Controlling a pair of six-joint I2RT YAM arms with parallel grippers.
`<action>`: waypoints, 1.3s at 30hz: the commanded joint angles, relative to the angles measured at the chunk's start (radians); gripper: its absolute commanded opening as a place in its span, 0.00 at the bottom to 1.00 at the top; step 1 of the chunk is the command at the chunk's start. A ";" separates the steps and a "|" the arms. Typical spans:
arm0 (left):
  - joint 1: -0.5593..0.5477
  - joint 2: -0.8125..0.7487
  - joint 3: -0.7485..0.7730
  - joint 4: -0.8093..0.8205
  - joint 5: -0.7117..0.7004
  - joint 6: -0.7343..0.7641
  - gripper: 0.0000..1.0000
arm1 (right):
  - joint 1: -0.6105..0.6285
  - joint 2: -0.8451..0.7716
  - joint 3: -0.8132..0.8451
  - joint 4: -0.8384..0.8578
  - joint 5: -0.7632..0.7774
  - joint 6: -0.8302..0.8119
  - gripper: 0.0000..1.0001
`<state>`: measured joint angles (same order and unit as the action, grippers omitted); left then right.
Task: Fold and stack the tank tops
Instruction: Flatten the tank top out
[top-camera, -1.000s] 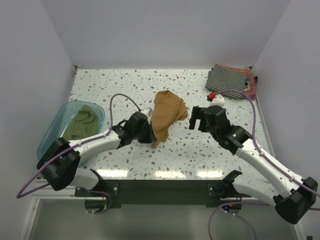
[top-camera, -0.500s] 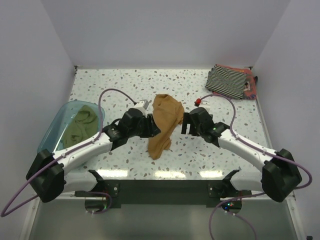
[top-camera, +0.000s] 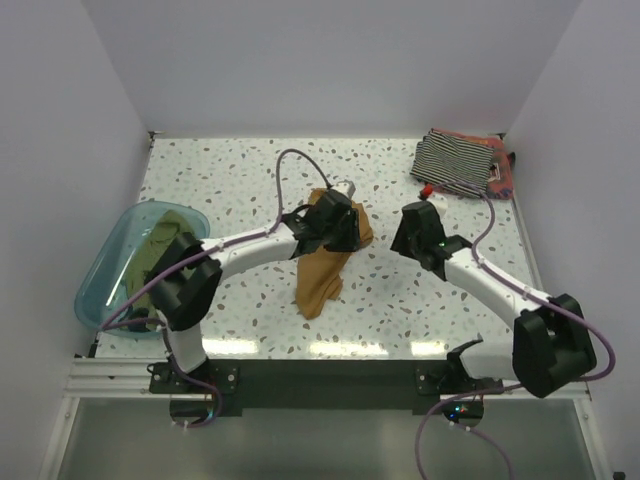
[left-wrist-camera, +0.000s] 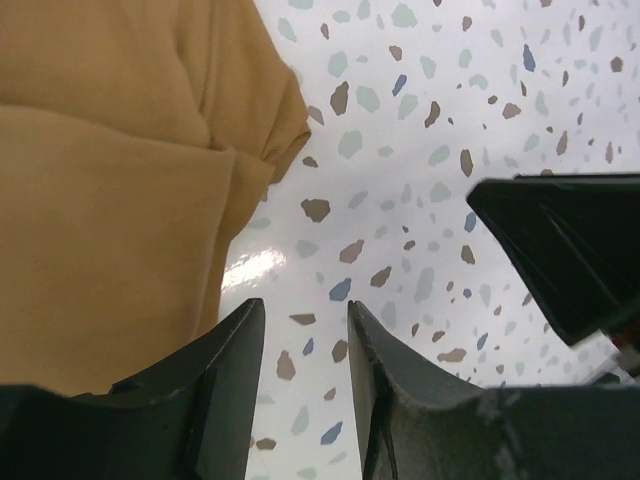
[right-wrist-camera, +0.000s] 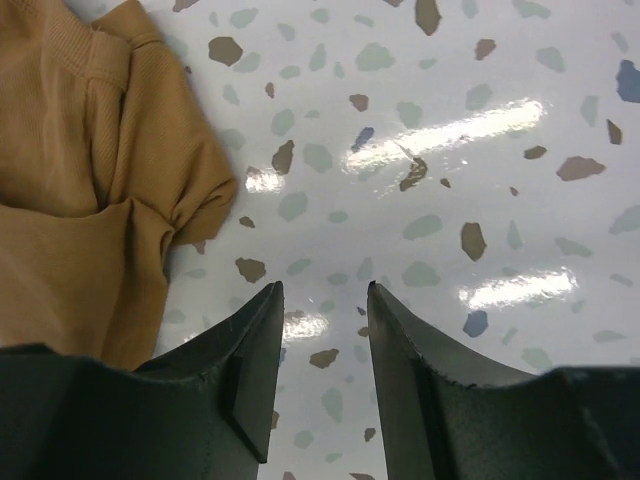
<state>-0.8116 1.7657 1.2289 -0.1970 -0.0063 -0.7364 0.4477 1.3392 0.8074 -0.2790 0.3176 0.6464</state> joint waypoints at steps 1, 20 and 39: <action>-0.052 0.096 0.133 -0.099 -0.124 0.026 0.44 | -0.027 -0.106 -0.062 -0.006 0.015 0.029 0.43; -0.104 0.385 0.452 -0.297 -0.454 0.068 0.46 | -0.063 -0.287 -0.132 -0.054 -0.025 0.007 0.45; -0.103 0.446 0.526 -0.309 -0.483 0.101 0.40 | -0.063 -0.313 -0.142 -0.060 -0.035 0.006 0.45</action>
<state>-0.9165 2.2051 1.7096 -0.5003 -0.4511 -0.6601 0.3897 1.0512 0.6662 -0.3450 0.2916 0.6518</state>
